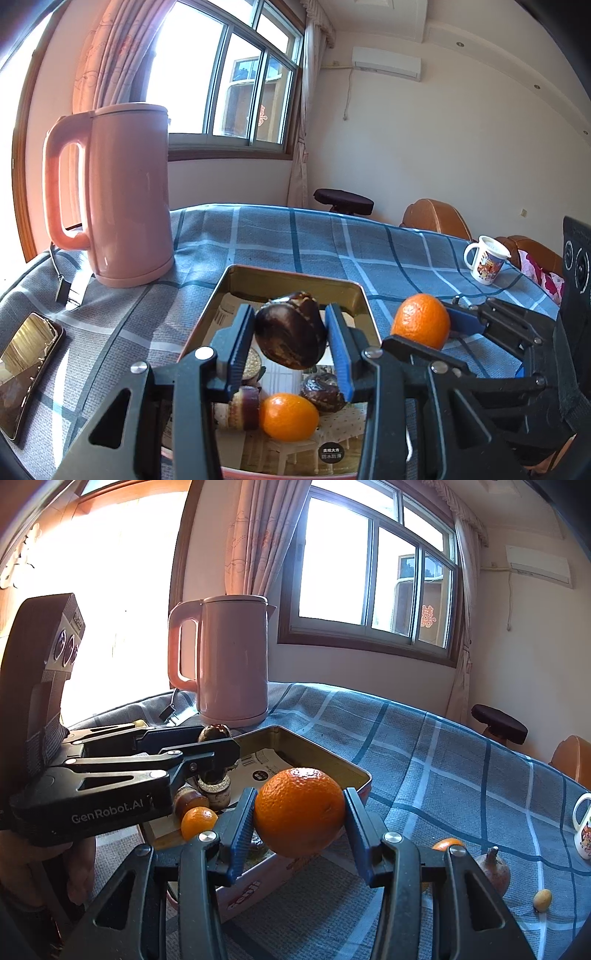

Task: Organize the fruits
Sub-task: 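Carry the mangosteen with the left tool while the right tool carries the orange over the tin, then open the left tool over the tin while the right tool releases the orange into it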

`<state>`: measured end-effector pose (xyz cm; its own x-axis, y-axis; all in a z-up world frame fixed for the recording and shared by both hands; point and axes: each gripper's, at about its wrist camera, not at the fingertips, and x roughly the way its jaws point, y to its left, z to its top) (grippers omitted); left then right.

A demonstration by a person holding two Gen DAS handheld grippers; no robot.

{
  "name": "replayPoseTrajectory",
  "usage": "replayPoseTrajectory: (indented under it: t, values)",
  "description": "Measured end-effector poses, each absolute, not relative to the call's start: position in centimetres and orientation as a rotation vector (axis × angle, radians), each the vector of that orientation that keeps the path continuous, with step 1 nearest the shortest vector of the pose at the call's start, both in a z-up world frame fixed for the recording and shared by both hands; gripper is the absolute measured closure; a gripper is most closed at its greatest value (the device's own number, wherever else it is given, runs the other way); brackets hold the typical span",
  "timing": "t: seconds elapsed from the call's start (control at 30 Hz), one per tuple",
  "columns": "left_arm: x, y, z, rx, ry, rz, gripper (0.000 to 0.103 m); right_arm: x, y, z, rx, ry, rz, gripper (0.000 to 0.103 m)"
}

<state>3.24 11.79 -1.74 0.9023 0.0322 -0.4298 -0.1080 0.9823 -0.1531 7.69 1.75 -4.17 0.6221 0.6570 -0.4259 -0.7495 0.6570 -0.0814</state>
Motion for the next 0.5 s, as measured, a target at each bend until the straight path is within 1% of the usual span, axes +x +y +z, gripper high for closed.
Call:
replayPoseTrajectory:
  t: [0.5]
  values:
    - [4.0,13.1,-2.4,-0.183,0.509,0.099,0.061,7.8,3.4,-4.8,-0.317,0.428,0.853,0.055]
